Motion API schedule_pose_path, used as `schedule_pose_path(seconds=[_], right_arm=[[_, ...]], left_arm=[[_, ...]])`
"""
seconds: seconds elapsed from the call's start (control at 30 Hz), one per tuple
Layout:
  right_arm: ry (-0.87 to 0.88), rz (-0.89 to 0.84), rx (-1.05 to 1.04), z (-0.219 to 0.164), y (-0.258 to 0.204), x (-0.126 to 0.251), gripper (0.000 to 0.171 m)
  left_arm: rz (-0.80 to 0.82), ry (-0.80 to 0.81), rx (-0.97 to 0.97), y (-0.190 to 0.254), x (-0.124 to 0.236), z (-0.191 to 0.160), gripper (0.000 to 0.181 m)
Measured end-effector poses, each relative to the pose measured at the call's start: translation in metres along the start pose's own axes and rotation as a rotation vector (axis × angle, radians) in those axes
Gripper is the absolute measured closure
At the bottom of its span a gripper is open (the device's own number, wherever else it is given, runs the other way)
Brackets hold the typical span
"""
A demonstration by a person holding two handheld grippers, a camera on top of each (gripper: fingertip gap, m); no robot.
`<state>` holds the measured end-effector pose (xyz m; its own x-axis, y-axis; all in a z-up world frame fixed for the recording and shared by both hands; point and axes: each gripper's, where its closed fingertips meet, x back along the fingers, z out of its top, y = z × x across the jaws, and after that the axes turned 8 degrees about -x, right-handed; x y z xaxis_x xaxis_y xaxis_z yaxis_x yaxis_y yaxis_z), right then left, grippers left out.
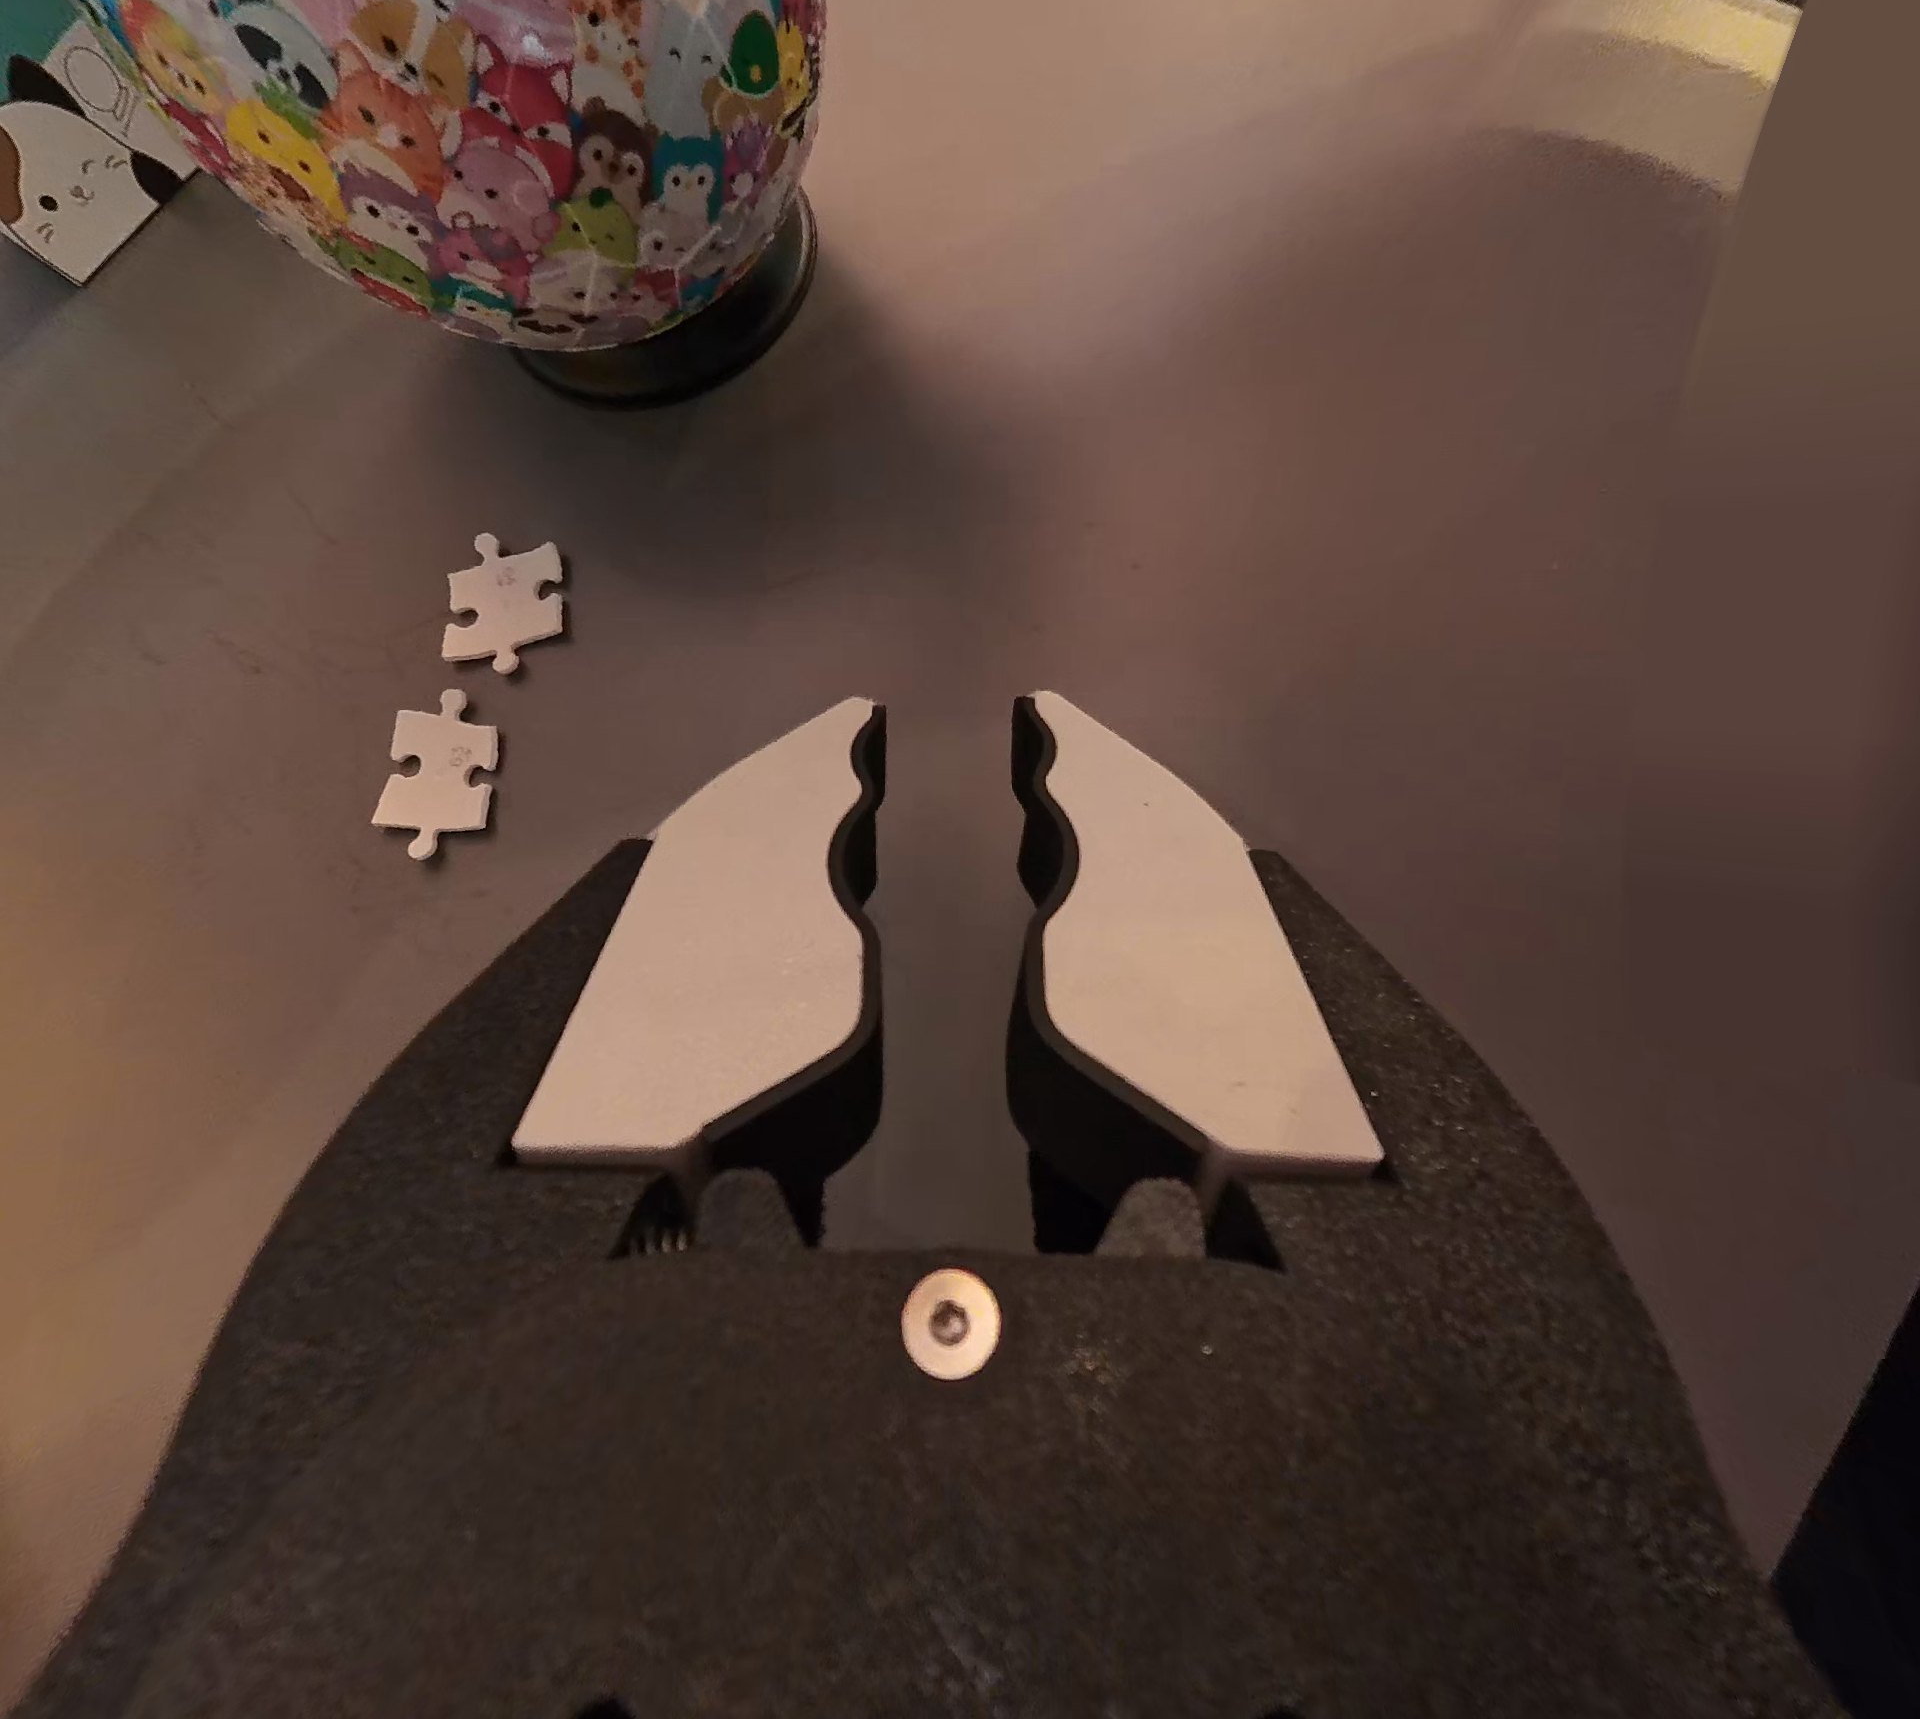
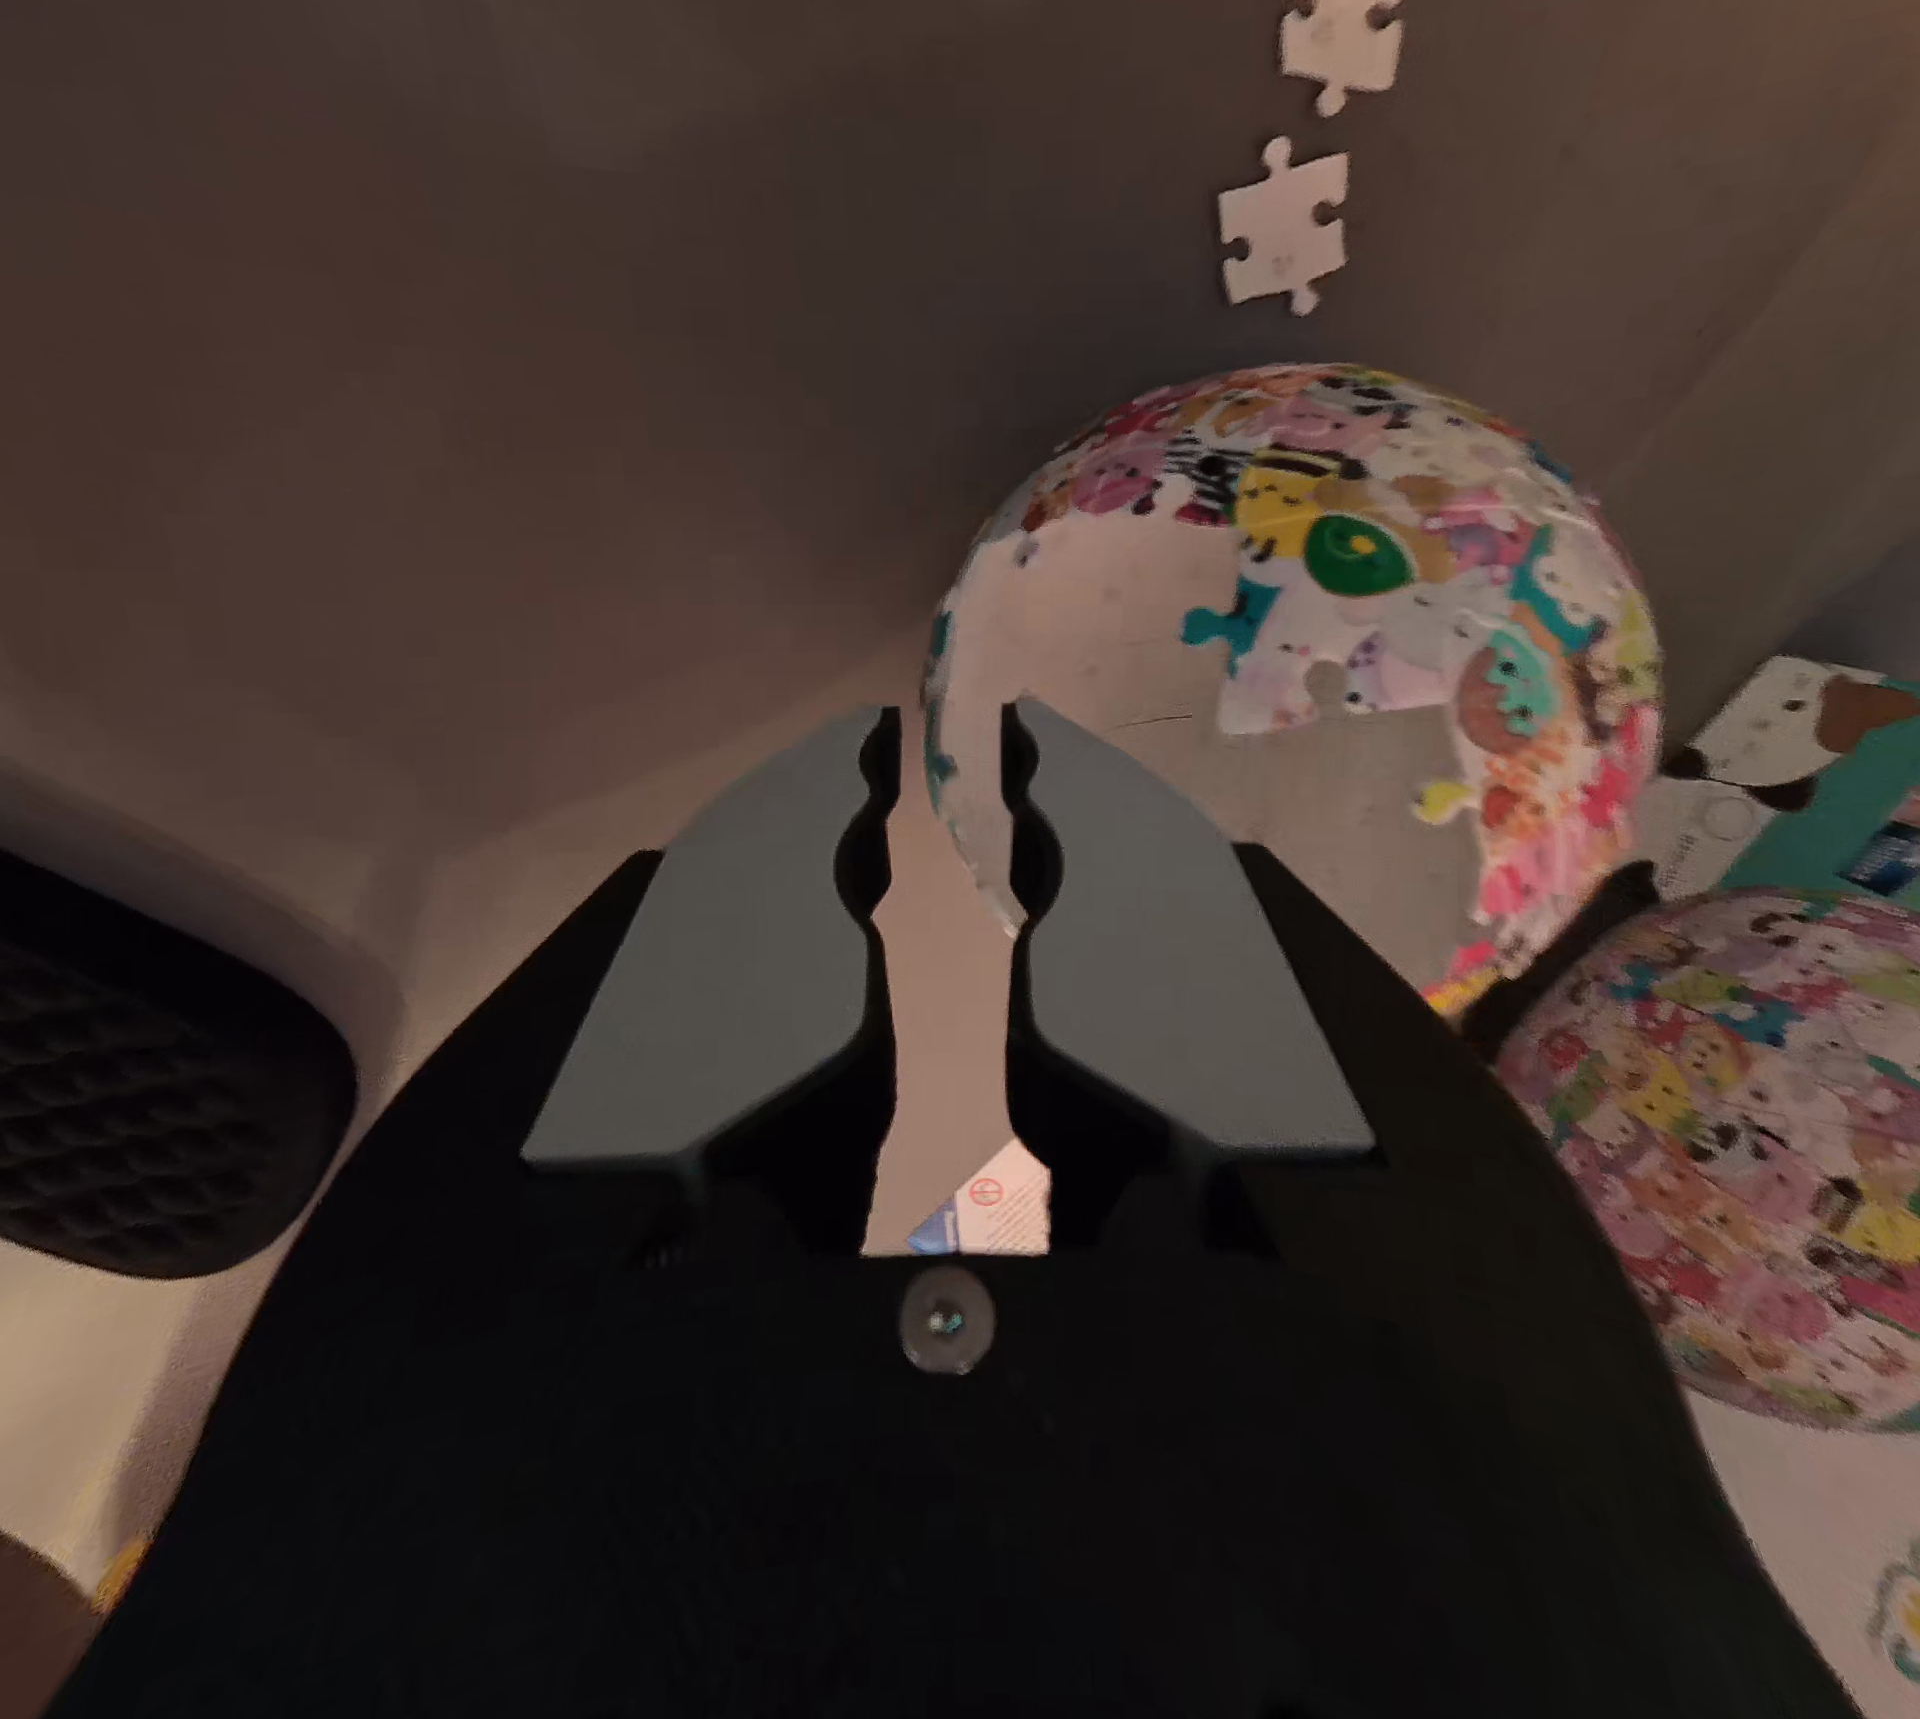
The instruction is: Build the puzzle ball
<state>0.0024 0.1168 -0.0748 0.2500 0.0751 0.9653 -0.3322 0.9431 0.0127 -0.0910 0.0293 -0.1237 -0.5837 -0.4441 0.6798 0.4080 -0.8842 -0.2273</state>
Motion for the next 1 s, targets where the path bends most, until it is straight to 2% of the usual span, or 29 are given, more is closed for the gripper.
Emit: schedule_pose_path(seconds=[0.1,0.33,0.47,0.57,0.7,0.83,1.0], right_arm=[[0.045,0.01,-0.012,0.003,0.0,0.006,0.152],[-0.004,0.035,0.002,0.002,-0.002,-0.006,0.152],[0.105,-0.052,0.024,0.008,0.001,0.019,0.15],[0.166,-0.152,0.008,-0.002,0.007,0.032,0.15],[0.195,-0.157,0.03,-0.017,-0.002,0.024,0.152],[0.232,-0.117,0.041,-0.015,-0.002,0.016,0.146],[0.154,-0.069,0.063,-0.012,0.003,0.003,0.146]], left_arm=[[0.003,-0.002,0.001,-0.001,0.0,0.001,0.158],[0.006,-0.004,-0.004,-0.002,0.001,0.002,0.158],[0.017,0.005,0.006,-0.004,0.004,0.0,0.158],[0.029,0.022,0.018,-0.007,0.008,0.0,0.158],[0.034,0.011,0.025,-0.011,0.009,0.0,0.158],[0.035,-0.006,0.019,-0.01,0.007,0.002,0.158],[0.031,-0.025,0.009,-0.007,0.003,0.004,0.158]])
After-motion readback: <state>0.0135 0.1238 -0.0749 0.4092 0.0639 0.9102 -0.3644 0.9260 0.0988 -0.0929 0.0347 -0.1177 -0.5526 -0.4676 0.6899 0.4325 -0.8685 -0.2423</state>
